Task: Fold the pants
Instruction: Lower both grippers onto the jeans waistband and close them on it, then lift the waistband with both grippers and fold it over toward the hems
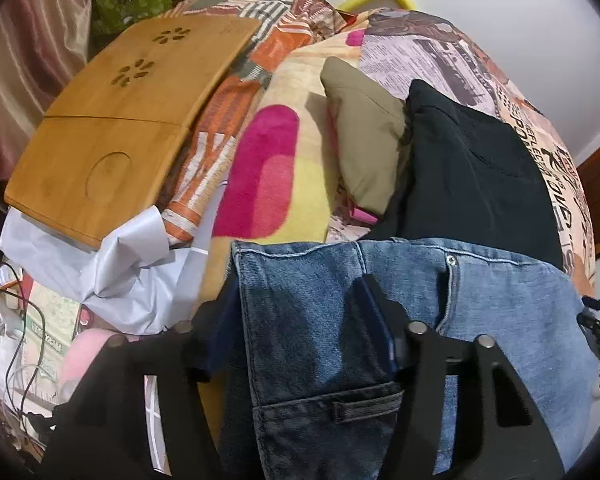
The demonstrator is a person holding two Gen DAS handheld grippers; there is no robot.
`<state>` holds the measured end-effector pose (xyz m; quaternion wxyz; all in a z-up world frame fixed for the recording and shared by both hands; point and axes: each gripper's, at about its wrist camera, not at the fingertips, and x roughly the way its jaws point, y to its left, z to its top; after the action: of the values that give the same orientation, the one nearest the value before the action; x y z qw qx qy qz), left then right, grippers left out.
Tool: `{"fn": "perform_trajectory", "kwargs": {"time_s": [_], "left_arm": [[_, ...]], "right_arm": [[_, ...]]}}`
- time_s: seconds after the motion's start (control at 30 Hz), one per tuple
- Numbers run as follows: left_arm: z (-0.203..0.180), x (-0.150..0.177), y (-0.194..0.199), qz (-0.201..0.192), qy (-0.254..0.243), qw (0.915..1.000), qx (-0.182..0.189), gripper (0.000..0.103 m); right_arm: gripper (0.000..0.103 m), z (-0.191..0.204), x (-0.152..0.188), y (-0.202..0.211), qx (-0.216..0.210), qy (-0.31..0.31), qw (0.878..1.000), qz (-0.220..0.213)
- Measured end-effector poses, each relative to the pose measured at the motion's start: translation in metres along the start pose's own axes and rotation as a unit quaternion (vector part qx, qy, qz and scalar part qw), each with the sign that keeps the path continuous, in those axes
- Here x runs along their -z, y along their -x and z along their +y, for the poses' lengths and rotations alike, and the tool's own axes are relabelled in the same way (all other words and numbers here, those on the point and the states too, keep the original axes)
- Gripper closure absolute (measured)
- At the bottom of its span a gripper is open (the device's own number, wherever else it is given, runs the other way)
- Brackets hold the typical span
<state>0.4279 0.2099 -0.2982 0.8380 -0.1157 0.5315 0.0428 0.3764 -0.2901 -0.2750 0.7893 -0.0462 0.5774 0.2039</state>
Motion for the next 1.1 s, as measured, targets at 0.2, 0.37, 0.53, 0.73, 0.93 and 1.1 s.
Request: {"fn": "perform_trajectory", "kwargs": {"time_s": [0.2,0.37,0.53,0.73,0.93,1.1], "left_arm": [[-0.009,-0.001,0.009,-0.01,-0.015,0.9994,-0.029,0.09],[-0.012,0.0,0.033,-0.034,-0.025,0.9987,-0.029,0.093],[-0.02,-0.001,0.07,-0.07,-0.038,0.9966,-0.02,0.094],[-0.025,-0.004,0.101,-0.101,-0.044,0.9938,-0.015,0.097],[-0.025,0.012,0.126,-0.118,-0.051,0.9917,0.002,0.098],[-0.024,0.035,0.155,-0.137,-0.062,0.9885,0.014,0.098]], "right_arm": [[0.068,0.015,0.005,0.005,0.018,0.004,1.0,-0.021],[0.089,0.043,0.007,0.008,0.076,0.031,0.996,-0.032],[0.095,0.039,0.009,0.032,0.086,0.011,0.994,-0.069],[0.096,0.042,-0.011,0.079,0.094,-0.017,0.985,-0.145],[0.096,0.067,0.009,0.119,0.095,-0.006,0.978,-0.183],[0.096,0.077,0.033,0.138,0.096,-0.002,0.977,-0.19]]}}
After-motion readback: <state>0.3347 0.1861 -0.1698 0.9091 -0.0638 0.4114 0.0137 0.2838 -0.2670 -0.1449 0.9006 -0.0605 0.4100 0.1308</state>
